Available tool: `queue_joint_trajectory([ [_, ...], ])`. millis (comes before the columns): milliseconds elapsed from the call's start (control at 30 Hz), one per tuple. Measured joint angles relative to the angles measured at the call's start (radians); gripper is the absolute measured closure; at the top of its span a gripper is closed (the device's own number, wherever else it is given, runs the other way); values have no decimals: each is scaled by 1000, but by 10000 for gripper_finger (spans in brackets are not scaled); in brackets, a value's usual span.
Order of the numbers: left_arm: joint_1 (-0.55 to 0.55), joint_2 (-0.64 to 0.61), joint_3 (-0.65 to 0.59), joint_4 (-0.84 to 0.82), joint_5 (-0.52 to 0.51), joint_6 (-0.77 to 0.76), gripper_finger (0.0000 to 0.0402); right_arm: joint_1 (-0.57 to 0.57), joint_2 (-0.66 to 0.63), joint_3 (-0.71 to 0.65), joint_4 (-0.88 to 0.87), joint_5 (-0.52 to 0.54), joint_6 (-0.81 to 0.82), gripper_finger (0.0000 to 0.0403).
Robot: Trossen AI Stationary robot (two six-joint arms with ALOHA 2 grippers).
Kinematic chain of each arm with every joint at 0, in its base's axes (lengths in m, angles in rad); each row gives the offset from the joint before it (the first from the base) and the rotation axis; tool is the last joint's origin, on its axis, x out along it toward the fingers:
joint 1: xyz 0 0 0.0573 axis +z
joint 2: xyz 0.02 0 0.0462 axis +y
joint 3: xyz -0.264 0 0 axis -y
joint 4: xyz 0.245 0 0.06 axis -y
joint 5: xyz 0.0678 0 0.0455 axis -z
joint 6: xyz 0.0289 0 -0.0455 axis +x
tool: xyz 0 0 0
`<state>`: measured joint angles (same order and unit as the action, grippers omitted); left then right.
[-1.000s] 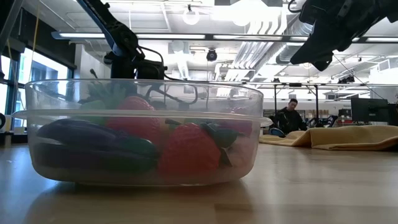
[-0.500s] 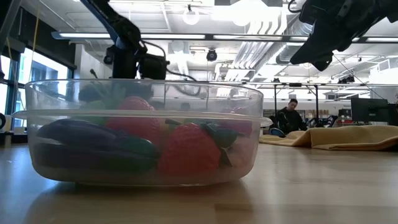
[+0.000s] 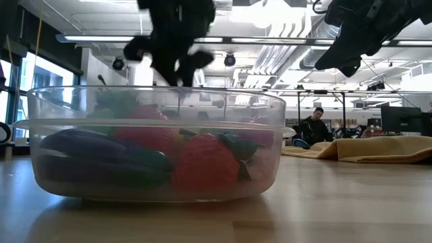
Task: Pick and placing Produce into tupperware
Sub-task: Put the red cherry into the transparent bin
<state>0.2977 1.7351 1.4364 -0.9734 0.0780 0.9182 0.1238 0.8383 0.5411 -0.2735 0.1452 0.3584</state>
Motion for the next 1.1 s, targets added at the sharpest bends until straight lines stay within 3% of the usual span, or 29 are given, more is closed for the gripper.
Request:
queue_joint_trajectory([
  [200,-182,0,171,7,-19,-175,287,0,0,0,0,0,0,402],
  [333,-317,0,241,46,-89,-345,287,0,0,0,0,-1,0,402],
  [667,-643,20,243,109,-315,-667,287,0,0,0,0,-4,0,402],
  [867,-707,126,215,120,-324,-781,287,0,0,0,0,-4,0,402],
  [1100,-710,227,216,221,-230,-822,287,0,0,0,-3,-3,0,402],
])
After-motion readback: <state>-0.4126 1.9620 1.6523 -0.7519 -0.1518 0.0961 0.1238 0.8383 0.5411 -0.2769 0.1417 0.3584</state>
